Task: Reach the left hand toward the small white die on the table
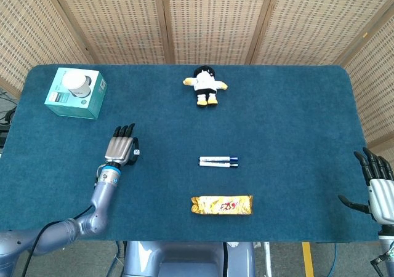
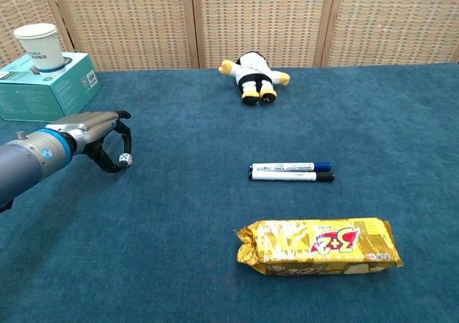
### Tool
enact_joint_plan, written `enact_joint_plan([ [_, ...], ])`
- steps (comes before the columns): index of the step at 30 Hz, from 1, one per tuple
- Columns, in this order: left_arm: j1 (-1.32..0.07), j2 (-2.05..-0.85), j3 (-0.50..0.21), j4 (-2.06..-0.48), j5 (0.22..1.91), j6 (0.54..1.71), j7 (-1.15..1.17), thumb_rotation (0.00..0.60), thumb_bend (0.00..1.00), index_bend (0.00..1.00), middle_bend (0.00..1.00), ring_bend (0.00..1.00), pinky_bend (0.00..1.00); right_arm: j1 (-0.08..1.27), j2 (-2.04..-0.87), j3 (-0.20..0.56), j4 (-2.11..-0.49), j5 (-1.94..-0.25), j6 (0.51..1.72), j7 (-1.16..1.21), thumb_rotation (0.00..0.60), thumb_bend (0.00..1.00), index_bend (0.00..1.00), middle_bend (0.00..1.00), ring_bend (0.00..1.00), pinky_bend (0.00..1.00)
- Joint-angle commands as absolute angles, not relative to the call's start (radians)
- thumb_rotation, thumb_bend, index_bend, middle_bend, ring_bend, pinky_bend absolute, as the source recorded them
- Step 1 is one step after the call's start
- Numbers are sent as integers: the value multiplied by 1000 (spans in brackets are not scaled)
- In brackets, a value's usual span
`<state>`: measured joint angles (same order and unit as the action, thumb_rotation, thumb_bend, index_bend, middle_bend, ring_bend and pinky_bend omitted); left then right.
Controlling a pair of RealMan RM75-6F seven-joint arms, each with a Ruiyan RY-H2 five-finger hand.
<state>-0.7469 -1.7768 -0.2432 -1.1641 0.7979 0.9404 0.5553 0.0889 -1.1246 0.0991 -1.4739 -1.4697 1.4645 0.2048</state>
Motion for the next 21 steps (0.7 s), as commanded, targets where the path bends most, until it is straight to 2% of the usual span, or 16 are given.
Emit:
enact_joint_plan([
  [1,-741,-1737,-251,-1222,810,968,556,600,447,580,0,0,0,89,-1124,99,-1474,-1471,1466,206,600,131,0,0,0,0],
  [13,-651,-1414,-315,-1686,1022,1130,411,600,439,580,0,0,0,84,-1122,93,-1484,-1488,1481,202,600,134,0,0,0,0],
  [21,-618,-1317,-311,-1814,1068,1161,370,600,431,580,0,0,0,80,-1121,88,-1495,-1500,1493,188,600,133,0,0,0,0],
])
